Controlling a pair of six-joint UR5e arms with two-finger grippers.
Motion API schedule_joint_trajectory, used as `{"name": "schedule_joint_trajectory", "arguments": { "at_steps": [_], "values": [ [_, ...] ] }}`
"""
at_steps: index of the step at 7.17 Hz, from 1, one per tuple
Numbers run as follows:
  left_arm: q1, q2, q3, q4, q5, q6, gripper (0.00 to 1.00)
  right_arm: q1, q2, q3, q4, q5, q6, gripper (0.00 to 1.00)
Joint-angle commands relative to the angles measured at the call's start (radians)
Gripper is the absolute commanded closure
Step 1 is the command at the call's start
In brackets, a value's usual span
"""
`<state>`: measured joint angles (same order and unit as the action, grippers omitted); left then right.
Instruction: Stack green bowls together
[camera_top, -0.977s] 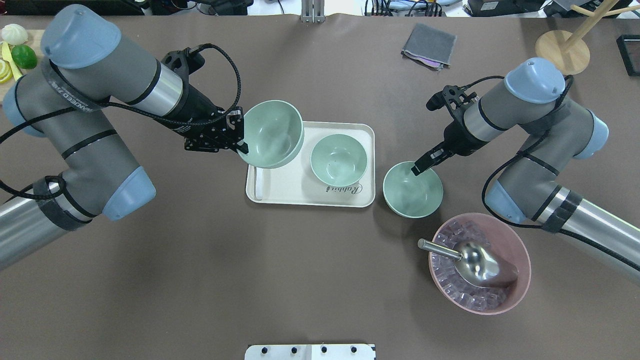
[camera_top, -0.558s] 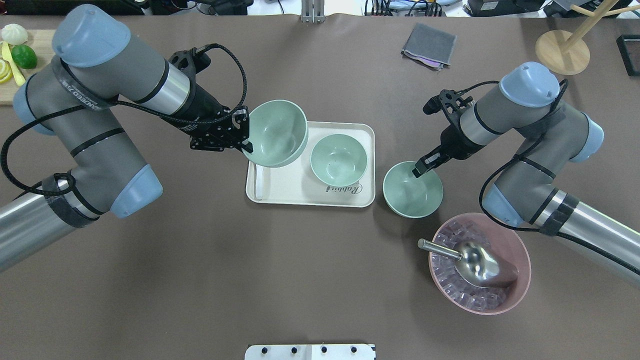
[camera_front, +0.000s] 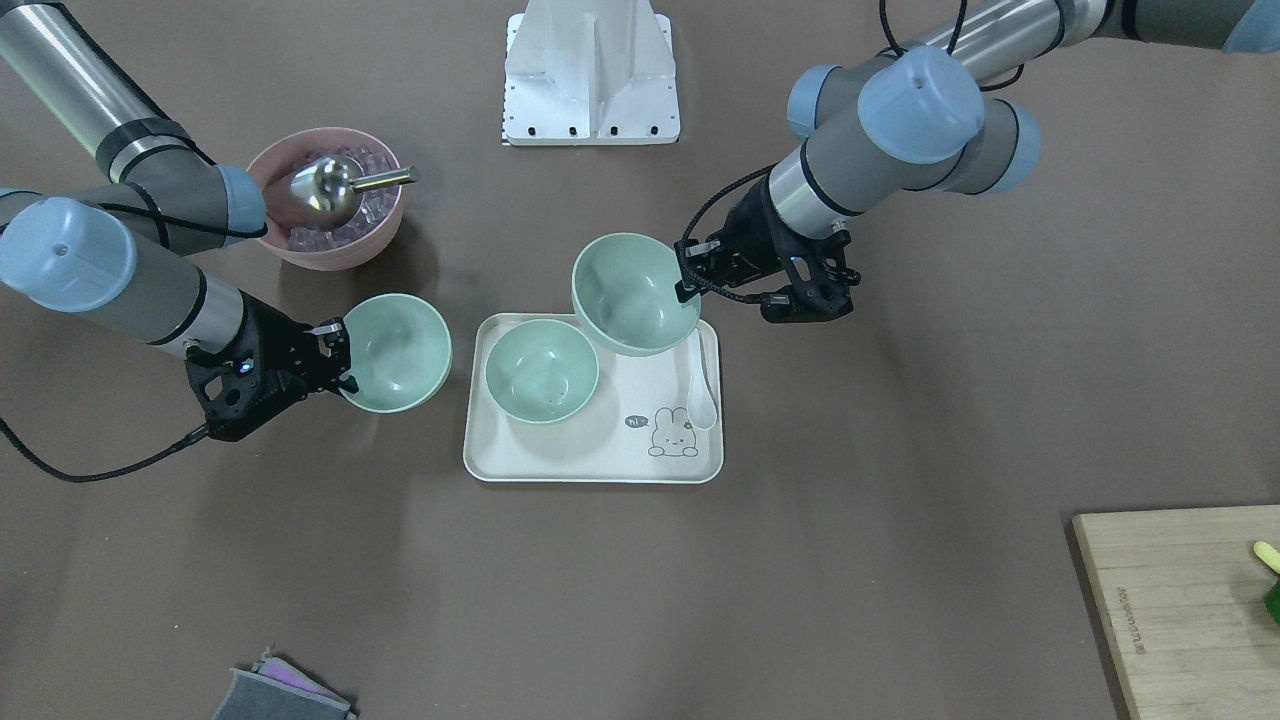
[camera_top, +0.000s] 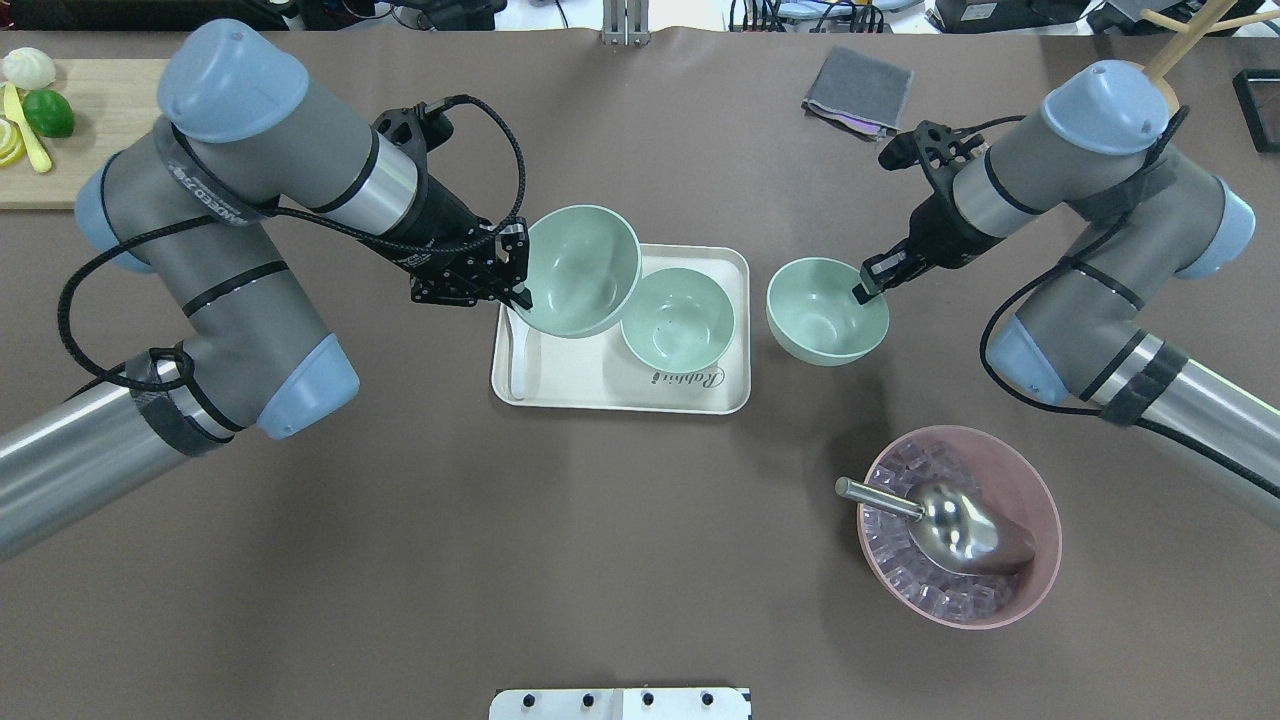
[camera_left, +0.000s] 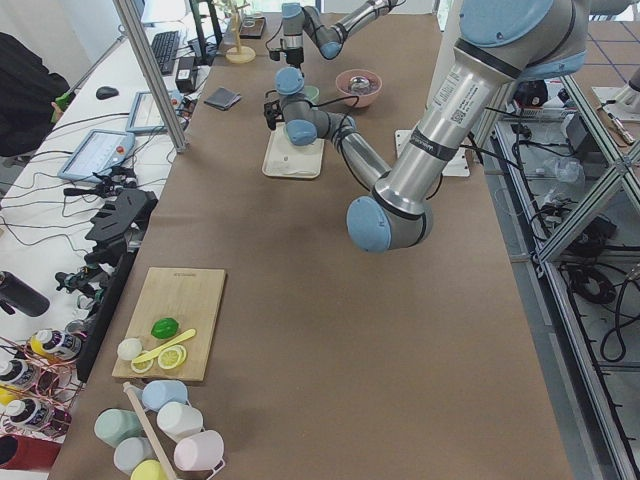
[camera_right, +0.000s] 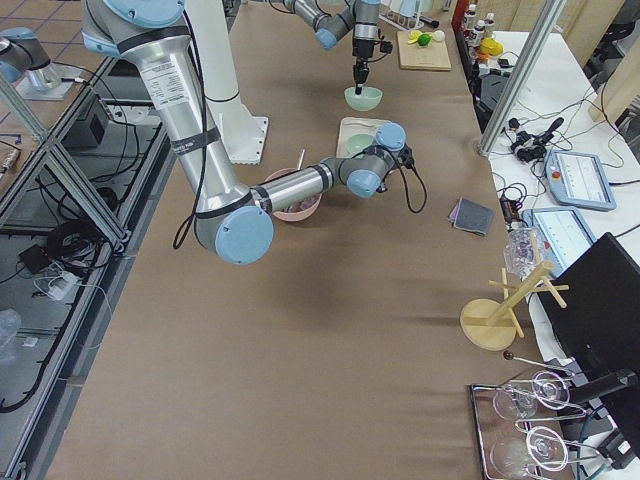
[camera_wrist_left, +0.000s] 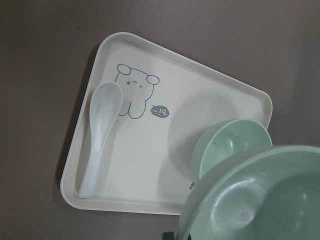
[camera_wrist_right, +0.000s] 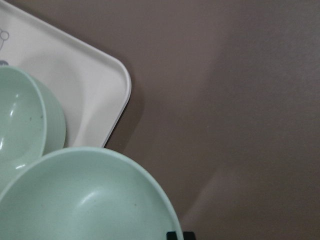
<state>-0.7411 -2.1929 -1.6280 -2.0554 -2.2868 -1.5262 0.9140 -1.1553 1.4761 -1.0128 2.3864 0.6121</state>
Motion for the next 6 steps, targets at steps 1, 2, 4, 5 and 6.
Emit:
{"name": "schedule_joint_trajectory", "arguments": {
  "at_steps": [1, 2, 4, 5, 6],
  "values": [
    [0.052, -0.060, 0.032, -0.002, 0.052, -0.041, 1.00, 0.061, 0.008, -0.014, -0.015, 0.011, 0.001, 1.00],
    [0.058, -0.098, 0.075, -0.024, 0.094, -0.045, 1.00, 0.104, 0.023, -0.023, -0.021, 0.028, 0.005, 1.00],
    [0.111, -0.100, 0.198, -0.260, 0.216, -0.045, 1.00, 0.124, 0.034, -0.048, -0.024, 0.045, 0.009, 1.00],
    [0.112, -0.099, 0.212, -0.267, 0.216, -0.042, 1.00, 0.141, 0.046, -0.054, -0.026, 0.060, 0.020, 1.00],
    [0.112, -0.100, 0.223, -0.266, 0.216, -0.041, 1.00, 0.157, 0.058, -0.056, -0.026, 0.080, 0.040, 1.00]
  ]
}}
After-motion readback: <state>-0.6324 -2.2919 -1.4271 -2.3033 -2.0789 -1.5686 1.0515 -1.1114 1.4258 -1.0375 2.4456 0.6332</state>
